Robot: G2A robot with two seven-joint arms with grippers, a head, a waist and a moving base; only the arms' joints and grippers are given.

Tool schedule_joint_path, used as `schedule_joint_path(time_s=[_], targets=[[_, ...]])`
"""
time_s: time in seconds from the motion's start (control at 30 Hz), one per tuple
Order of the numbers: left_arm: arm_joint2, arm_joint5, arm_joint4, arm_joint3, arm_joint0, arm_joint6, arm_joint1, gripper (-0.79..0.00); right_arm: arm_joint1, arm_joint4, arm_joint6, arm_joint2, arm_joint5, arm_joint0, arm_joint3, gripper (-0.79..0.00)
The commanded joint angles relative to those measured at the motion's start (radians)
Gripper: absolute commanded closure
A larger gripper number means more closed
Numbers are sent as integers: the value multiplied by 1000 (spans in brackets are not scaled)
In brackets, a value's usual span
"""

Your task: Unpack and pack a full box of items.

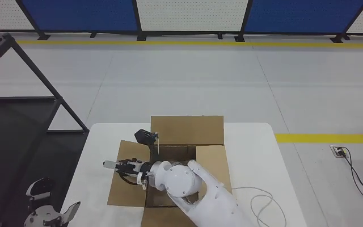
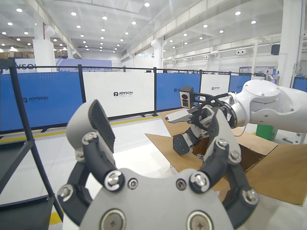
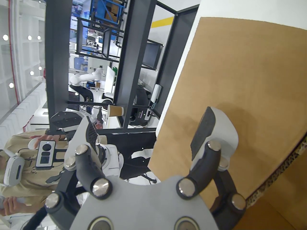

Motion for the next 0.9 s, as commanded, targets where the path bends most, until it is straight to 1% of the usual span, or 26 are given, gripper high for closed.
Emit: schedule_joint_path(time_s=[0.0, 0.13, 0.23, 0.43, 0.6, 0.73, 0.87], targets=[[-5, -2, 22, -35, 1, 1, 1, -785, 23, -14, 39, 58, -27, -54, -71, -785], [-14, -11, 61, -101, -4, -14, 3, -785, 58, -46, 75, 148, -74, -163, -199, -785], [-17, -17, 96, -142, -12, -51, 6, -785, 78, -51, 80, 211, -111, -241, -276, -785], [10, -26, 173, -203, -52, -190, 15, -785, 110, -4, 54, 355, -209, -391, -390, -785], [62, -28, 178, -237, -90, -325, 19, -785, 131, 78, 19, 484, -311, -507, -452, -785], [89, -65, 201, -253, -119, -423, 26, -785, 146, 140, 35, 574, -372, -576, -482, -785], [121, -96, 204, -253, -153, -511, 32, -785, 160, 171, 36, 651, -406, -628, -516, -785]])
